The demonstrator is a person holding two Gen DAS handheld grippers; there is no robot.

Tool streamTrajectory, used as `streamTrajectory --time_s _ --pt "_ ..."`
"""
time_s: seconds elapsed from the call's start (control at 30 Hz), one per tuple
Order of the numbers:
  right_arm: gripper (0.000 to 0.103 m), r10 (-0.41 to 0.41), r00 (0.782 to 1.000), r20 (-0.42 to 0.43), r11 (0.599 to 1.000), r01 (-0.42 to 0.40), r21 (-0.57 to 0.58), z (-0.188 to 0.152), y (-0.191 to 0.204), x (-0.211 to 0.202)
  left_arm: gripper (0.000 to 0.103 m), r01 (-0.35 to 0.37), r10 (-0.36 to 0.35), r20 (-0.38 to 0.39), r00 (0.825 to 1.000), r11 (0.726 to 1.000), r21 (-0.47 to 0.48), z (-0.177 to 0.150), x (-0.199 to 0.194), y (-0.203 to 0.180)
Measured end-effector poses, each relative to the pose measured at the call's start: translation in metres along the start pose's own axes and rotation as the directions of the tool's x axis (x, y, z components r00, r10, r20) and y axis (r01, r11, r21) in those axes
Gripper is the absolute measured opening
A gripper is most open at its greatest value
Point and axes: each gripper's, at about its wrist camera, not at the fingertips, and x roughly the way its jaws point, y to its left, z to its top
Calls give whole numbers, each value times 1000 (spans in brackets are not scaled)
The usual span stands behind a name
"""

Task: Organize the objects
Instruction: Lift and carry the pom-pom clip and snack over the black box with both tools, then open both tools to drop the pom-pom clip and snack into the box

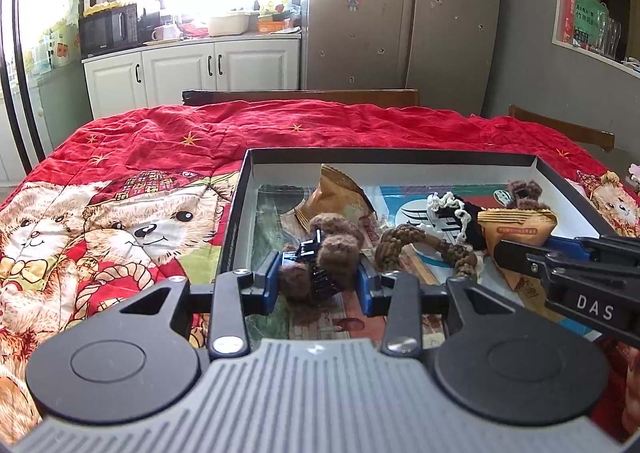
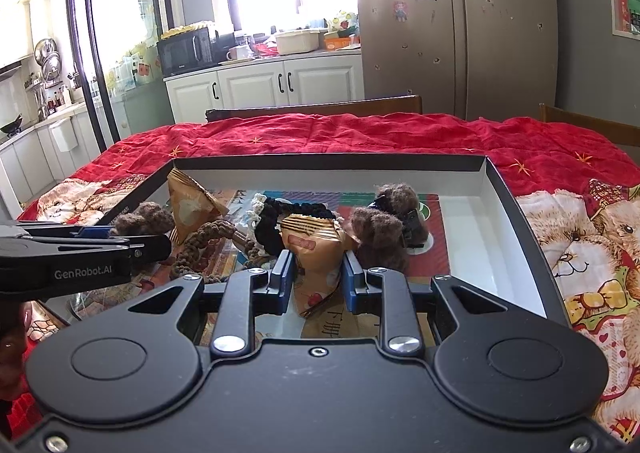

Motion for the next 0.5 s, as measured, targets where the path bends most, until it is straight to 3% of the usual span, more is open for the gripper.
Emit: streamTrajectory --time_s 0.5 --pt "24 2 1000 -2 1000 -2 0 0 0 0 45 -10 10 -5 1000 1000 7 -2 2 -1"
